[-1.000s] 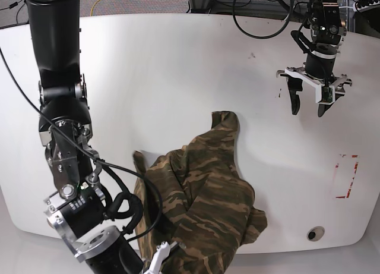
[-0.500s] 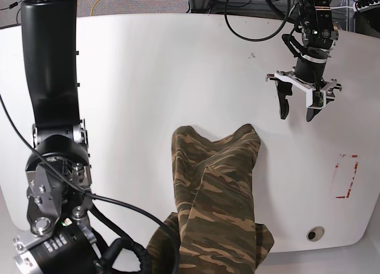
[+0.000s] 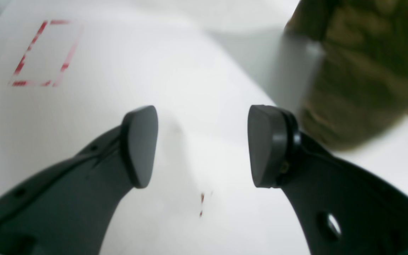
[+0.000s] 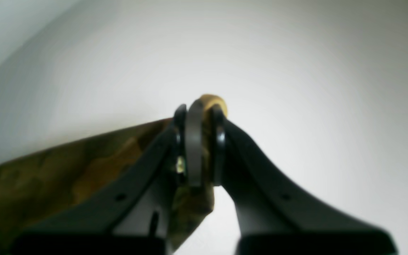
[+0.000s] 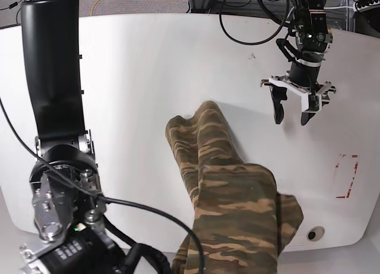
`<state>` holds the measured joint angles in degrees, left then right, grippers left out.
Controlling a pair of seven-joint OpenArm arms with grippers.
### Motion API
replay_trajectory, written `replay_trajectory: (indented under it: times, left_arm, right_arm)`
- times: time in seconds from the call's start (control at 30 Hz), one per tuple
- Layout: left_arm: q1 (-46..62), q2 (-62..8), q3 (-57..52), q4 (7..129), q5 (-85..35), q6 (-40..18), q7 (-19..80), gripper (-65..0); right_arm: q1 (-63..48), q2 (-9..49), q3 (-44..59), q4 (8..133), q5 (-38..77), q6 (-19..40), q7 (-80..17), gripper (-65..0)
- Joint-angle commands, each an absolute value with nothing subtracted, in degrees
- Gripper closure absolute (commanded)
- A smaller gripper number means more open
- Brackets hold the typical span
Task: Fold the T-shirt properly
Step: 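Lift the gripped shirt with the right gripper and drag it across the table, then lower the left gripper onto the hanging shirt and grasp another edge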
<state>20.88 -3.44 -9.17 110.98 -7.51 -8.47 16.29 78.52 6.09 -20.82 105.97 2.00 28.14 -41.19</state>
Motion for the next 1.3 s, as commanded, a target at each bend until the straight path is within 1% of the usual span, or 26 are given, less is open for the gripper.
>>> replay_trajectory:
  times: [0.0, 0.23, 0.53, 0.83, 1.07, 1.27]
  left_arm:
    - [20.2, -3.5, -7.1, 111.2, -7.8, -8.7, 14.9, -37.2]
    - [19.6, -3.8, -1.5, 109.3, -7.8, -9.5, 14.9, -37.2]
    - [19.4, -3.6, -0.2, 107.6, -7.8, -19.4, 15.0, -37.2]
    - [19.9, -3.8, -0.1, 103.8, -7.8, -25.3, 15.0, -37.2]
    - [19.6, -3.8, -0.1, 100.4, -7.8, -26.5, 14.9, -37.2]
    - [16.5, -3.8, 1.5, 96.7, -7.8, -26.6, 15.0, -37.2]
  right_arm:
    - [80.3, 5.1, -21.7, 106.5, -1.2, 27.2, -39.8, -0.8]
    - [80.0, 4.1, -22.9, 106.6, -3.6, 27.3, -39.8, -0.8]
    - [80.0, 4.1, -22.9, 106.2, -3.6, 27.3, -39.8, -0.8]
    - [78.9, 4.1, -22.9, 106.3, -4.0, 27.3, -39.8, -0.8]
    - [78.5, 4.1, -22.9, 106.6, -3.7, 27.3, -39.8, -0.8]
    - [78.2, 4.4, -22.8, 106.5, -3.6, 27.3, -39.8, -0.8]
